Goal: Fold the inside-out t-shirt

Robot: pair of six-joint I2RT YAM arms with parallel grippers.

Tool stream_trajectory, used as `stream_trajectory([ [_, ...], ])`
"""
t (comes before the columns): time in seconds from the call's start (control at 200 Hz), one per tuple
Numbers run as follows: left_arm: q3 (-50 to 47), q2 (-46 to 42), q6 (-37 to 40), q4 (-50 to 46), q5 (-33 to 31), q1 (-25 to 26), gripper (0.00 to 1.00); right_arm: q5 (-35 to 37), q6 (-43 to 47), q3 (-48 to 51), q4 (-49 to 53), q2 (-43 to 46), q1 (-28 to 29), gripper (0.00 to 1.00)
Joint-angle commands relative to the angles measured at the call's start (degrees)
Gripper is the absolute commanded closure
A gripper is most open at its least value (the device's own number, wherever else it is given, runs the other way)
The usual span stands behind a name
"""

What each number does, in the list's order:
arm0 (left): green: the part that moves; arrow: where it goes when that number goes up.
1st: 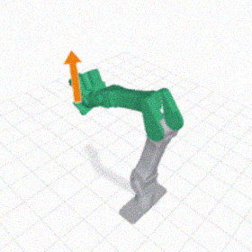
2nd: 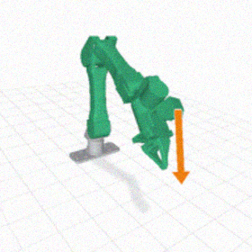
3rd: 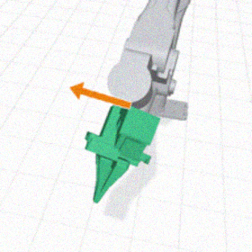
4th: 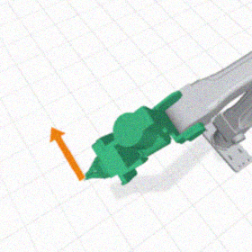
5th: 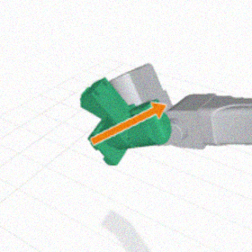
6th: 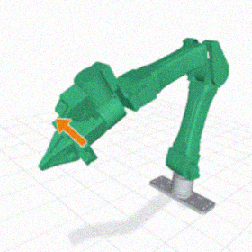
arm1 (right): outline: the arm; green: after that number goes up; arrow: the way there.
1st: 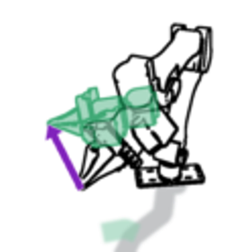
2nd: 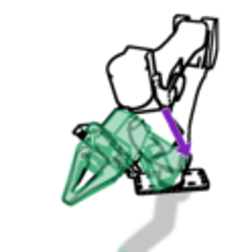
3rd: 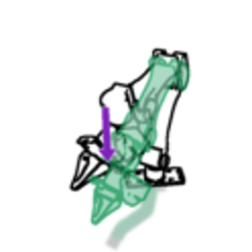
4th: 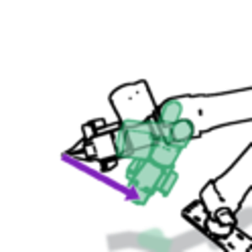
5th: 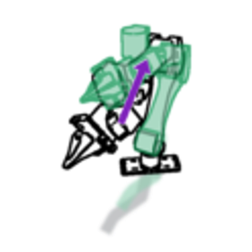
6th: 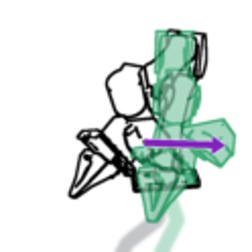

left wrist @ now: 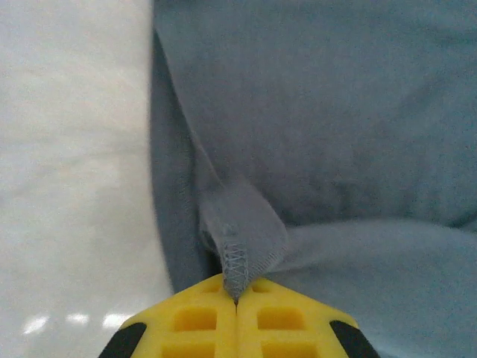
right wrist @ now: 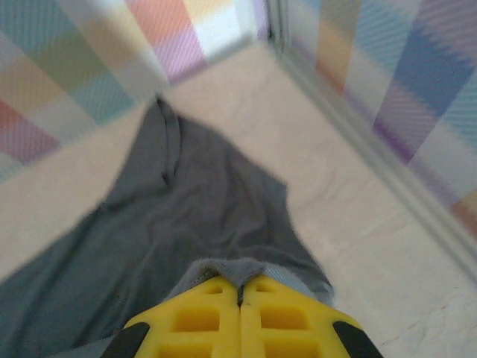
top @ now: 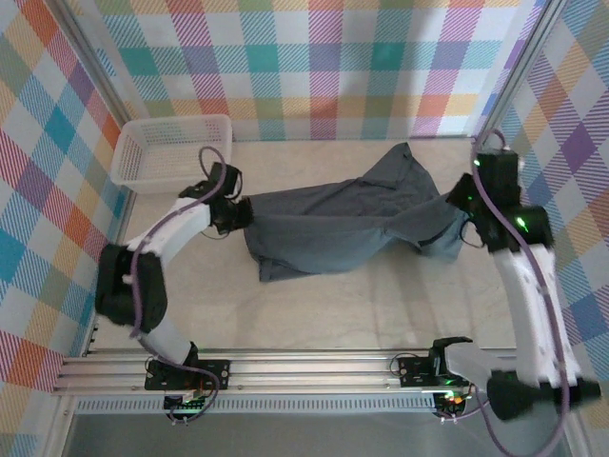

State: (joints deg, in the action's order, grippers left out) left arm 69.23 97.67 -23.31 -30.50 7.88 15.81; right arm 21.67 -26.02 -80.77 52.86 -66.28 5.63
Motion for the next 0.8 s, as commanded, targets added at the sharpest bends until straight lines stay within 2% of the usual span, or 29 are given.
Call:
stream_trajectory([
  [0.0,0.07,6.55,-3.19,17.15,10.84,0.18,1.00,-12.75,1.43,4.99,-5.66,-4.35,-1.64,1.00],
  [0.07,1.03,11.42,-4.69,20.38,11.57,0.18,1.00,-13.96,1.06,6.41,-7.79,-6.86,-2.09,1.00],
  [0.13,1.73,13.75,-4.73,20.75,9.77,0.18,0.98,-15.32,0.74,6.46,-8.25,-8.68,-2.26,1.00],
  [0.21,2.57,14.53,-3.48,18.33,6.84,0.05,0.87,-17.02,0.87,7.28,-9.44,-9.06,-2.21,1.00],
  [0.37,-2.48,7.13,-2.60,16.52,5.78,-0.52,0.72,-17.43,1.58,8.75,-9.45,-7.27,-2.23,1.00],
  [0.485,-5.76,1.30,-0.41,11.94,3.52,-0.19,0.70,-17.71,1.39,10.21,-9.16,-5.69,-2.20,1.00],
  [0.625,-4.60,-1.78,5.68,3.88,-6.87,4.05,0.70,-18.06,0.52,11.88,-9.72,-4.47,-2.26,1.00],
  [0.795,1.71,3.86,11.21,-2.31,-16.37,8.70,0.66,-19.22,-0.07,11.65,-9.91,-4.79,-2.24,1.00],
])
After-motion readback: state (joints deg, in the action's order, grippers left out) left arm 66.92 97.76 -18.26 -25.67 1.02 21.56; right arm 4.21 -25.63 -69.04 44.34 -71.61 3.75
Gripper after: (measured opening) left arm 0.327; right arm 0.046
